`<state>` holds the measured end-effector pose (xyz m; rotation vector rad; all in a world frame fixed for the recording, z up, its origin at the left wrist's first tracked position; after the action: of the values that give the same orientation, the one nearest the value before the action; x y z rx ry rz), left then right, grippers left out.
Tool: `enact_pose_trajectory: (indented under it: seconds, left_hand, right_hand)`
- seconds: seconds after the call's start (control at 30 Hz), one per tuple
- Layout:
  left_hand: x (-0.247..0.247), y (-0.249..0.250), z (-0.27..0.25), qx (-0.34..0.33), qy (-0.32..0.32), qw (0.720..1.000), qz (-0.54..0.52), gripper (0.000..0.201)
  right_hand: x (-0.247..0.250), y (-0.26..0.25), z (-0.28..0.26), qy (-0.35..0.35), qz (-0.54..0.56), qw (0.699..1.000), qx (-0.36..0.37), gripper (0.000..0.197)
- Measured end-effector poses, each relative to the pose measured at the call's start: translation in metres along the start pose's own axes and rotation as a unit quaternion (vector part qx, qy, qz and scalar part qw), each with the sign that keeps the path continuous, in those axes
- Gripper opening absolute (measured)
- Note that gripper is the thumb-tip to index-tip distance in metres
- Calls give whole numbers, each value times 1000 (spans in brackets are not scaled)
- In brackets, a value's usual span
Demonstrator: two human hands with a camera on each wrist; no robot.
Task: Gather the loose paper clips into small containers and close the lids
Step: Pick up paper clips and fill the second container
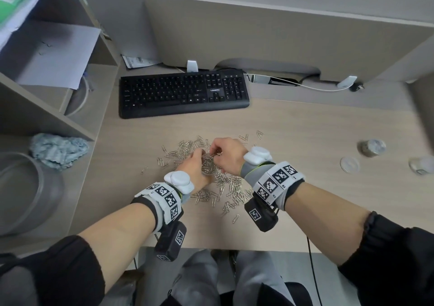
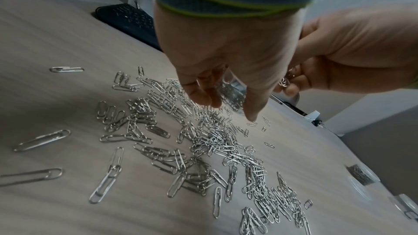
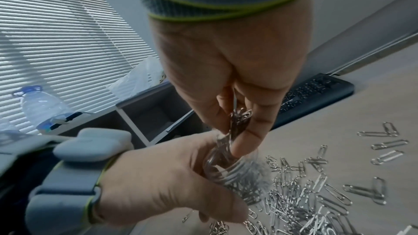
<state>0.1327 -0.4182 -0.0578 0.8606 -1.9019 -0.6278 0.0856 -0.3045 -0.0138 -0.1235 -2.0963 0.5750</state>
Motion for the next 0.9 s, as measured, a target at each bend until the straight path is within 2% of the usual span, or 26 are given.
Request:
enact_pose_trajectory:
  seconds: [0.4, 0.5, 0.6, 0.73, 0.83, 0.9]
  left_hand:
    - [-2, -2, -1, 4, 27, 1000, -8, 70]
    - [-2, -2, -1, 6, 25, 1000, -16, 72]
    - [0, -7, -1, 12, 19, 999, -23, 73]
    - [7, -15, -2, 26, 26, 999, -16, 72]
    - [10, -17, -3, 19, 28, 999, -21, 65]
    - [11, -17, -4, 16, 27, 999, -20, 64]
  right_hand:
    - [6, -9, -5, -1, 85, 996, 30, 23]
    - [15, -3, -8, 3, 118, 993, 19, 23]
    - [18, 22, -4, 23, 119, 992, -21, 23]
    - [0, 74, -2, -30, 9, 994, -107, 12]
    - [-12, 109, -4, -66, -77, 982, -162, 16]
    - [-18, 127, -9, -115, -140, 966, -186, 19]
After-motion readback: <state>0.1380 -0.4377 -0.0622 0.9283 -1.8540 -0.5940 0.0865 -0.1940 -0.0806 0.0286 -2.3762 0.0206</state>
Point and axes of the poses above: each hand's wrist, its own z-axis towards the middle knuckle, its own x-axis out of the back of the hand, y = z × x, the point moved 6 cm from there along z, towards the middle knuckle, and after that the axes turned 14 degrees about -z, right-handed, at the moved point
